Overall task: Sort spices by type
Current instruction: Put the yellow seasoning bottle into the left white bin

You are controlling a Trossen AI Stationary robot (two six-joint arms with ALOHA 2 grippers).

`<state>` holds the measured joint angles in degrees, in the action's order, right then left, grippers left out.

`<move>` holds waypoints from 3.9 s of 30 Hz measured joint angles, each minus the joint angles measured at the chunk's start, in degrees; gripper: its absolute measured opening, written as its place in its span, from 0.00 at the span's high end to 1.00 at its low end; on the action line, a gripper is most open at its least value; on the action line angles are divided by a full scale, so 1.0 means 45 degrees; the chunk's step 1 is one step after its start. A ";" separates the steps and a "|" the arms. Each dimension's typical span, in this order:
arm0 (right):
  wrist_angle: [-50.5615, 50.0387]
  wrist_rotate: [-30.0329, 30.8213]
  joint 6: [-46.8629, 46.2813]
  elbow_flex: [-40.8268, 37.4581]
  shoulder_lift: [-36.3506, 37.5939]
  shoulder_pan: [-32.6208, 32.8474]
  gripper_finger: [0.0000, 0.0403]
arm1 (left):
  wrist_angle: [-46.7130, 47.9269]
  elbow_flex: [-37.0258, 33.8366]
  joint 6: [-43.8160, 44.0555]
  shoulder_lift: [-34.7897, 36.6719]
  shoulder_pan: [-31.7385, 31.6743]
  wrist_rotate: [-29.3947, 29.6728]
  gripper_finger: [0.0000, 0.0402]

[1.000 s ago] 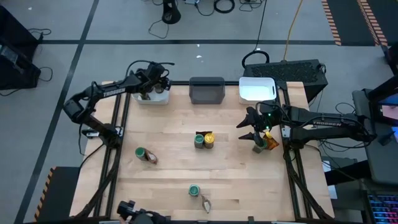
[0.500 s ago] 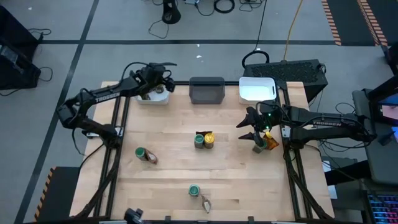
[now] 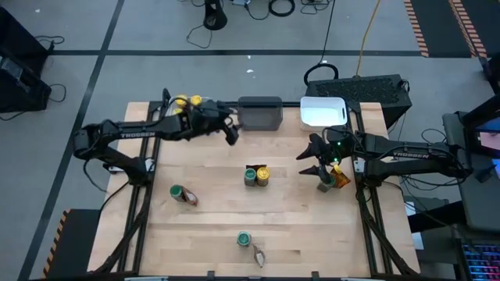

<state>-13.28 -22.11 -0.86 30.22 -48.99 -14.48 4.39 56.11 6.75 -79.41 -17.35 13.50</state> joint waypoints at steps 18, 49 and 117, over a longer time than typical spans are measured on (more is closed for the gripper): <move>0.1118 -0.0107 -0.0670 -0.0005 0.0000 0.0501 0.35 | -0.0576 -0.0004 -0.0303 0.0245 0.4715 0.0033 0.17; 0.0641 0.0947 0.0514 0.0000 0.0000 0.1671 0.35 | 0.3601 0.6316 -0.1001 -0.5696 0.5268 -0.2234 0.17; 0.1254 0.0952 0.1394 0.0010 -0.1258 0.1656 0.35 | 0.4600 0.6046 -0.2278 -0.7146 0.4271 -0.1973 0.17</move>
<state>-7.64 -17.82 5.41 30.26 -54.65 -7.03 25.09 83.32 -3.50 -111.56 1.87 4.62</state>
